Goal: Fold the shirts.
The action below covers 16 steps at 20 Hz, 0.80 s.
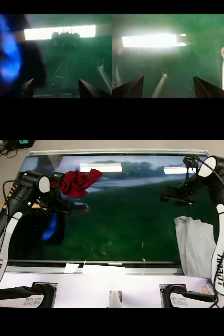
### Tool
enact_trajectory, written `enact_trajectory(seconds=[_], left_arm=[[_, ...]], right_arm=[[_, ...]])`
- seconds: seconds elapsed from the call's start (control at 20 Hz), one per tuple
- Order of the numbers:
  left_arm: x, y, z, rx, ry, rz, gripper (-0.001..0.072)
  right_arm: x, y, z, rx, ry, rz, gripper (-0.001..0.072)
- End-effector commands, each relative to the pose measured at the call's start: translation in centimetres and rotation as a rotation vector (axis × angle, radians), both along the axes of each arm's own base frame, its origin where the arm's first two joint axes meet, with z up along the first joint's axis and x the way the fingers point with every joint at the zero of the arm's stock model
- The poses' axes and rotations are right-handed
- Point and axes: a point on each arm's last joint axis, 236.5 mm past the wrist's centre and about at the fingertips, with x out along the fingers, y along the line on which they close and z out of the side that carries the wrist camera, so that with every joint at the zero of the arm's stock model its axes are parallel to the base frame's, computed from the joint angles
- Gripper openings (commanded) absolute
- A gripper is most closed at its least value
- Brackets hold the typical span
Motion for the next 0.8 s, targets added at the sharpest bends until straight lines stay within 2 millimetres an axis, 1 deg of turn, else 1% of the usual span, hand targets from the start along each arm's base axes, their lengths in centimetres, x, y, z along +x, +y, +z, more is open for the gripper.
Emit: enact_trajectory(seconds=[0.0,0.55,0.6,0.75], left_arm=[[0.0,0.0,0.0,0.001,0.001,0.0,0.0634],[0.0,0.0,0.0,0.001,0.001,-0.001,0.0634],[0.0,0.0,0.0,0.001,0.001,0.0,0.0634],[0.1,-0.2,-0.1,-0.006,-0.002,0.007,0.0635]], right_arm=[[0.0,0.0,0.1,0.0,-0.002,0.001,0.0668],[0.0,0.0,0.1,0.0,-0.002,0.001,0.0668],[0.3,0.0,0.1,0.001,-0.012,-0.001,0.0668],[2.4,0.0,0.9,0.004,-0.108,-0.013,0.0668]])
